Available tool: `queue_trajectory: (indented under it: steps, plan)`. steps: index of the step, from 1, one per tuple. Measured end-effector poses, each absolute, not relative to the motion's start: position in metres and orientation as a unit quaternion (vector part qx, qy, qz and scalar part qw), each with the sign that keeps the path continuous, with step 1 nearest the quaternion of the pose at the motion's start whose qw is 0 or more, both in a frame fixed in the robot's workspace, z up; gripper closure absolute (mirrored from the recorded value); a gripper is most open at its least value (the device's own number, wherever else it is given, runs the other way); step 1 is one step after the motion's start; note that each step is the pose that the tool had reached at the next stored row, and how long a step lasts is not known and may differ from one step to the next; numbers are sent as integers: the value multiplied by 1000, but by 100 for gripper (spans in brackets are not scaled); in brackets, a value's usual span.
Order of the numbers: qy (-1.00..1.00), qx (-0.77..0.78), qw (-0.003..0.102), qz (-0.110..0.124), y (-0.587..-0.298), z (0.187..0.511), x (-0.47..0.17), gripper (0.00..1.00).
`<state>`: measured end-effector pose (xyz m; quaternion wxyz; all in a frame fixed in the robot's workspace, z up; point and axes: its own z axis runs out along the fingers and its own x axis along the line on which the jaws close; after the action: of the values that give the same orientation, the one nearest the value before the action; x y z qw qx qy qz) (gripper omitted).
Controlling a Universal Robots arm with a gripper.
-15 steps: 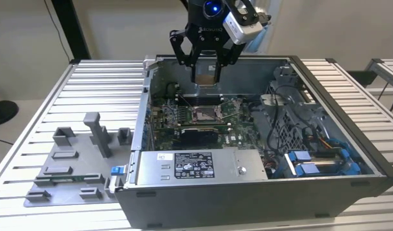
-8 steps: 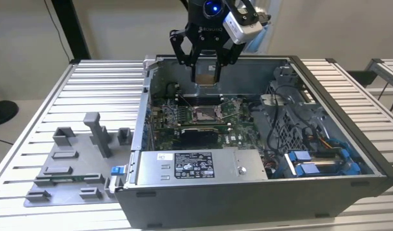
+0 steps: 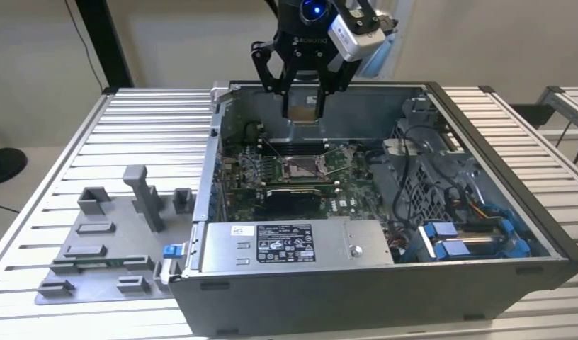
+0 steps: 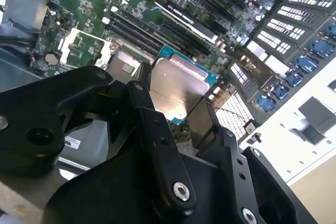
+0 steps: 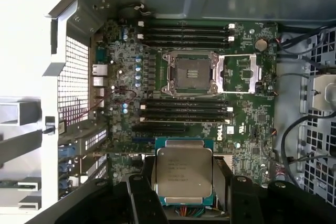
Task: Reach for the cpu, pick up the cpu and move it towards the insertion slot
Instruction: 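Pick up the cpu and move it towards the insertion slot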
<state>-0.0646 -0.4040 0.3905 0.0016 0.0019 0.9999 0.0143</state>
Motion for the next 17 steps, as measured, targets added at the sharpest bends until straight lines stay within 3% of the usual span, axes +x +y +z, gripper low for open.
queue_trajectory:
  steps: [17]
  plan:
    - [1000,2,2,16,-365,388,-53,100]
